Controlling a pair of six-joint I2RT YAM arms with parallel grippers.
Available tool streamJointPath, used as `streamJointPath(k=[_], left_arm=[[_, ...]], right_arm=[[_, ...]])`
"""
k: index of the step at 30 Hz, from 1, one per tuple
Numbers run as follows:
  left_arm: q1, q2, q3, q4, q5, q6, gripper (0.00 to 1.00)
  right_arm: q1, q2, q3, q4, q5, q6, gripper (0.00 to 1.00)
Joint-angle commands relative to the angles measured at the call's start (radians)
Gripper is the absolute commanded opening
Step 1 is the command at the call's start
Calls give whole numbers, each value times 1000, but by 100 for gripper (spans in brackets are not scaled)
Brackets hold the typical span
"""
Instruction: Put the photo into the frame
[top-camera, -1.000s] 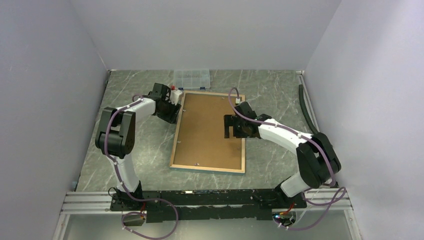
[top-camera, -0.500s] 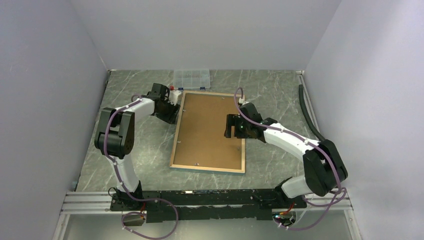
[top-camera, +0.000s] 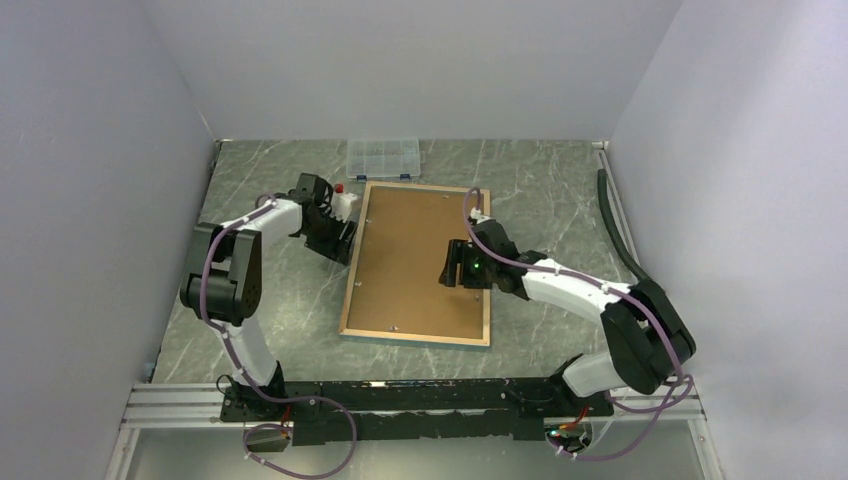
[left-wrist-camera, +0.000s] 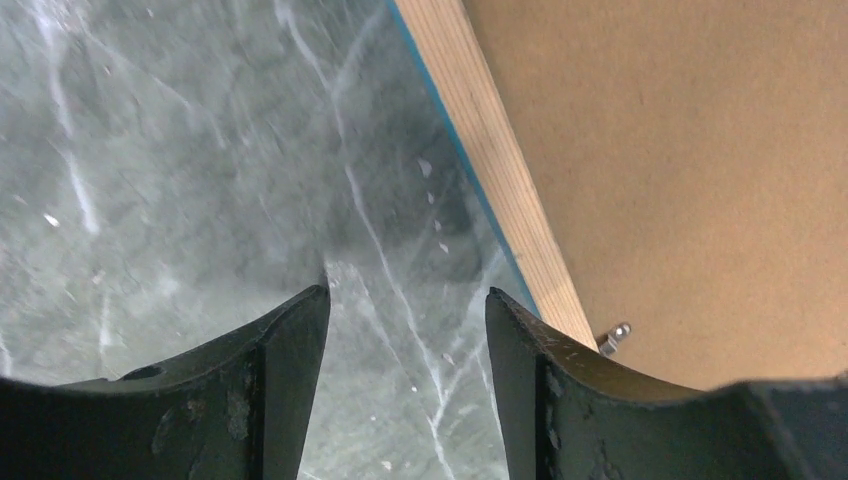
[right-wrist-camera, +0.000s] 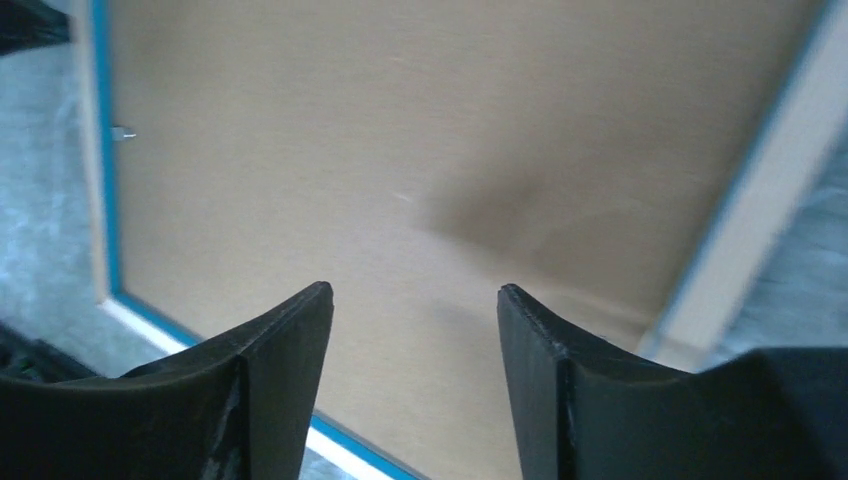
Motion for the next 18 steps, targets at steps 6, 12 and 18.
streamJointPath(k=[6,12,18], left_arm=[[23,-76,-84,-73,138,18,60],[22,-76,-128,-21,164,12,54],[22,-67,-148,8,169,6,52]], right_arm=[[171,117,73,303,-34,131,48],[252,307,189,369,-77,137,18],[292,433,272,440,-100,142,12]])
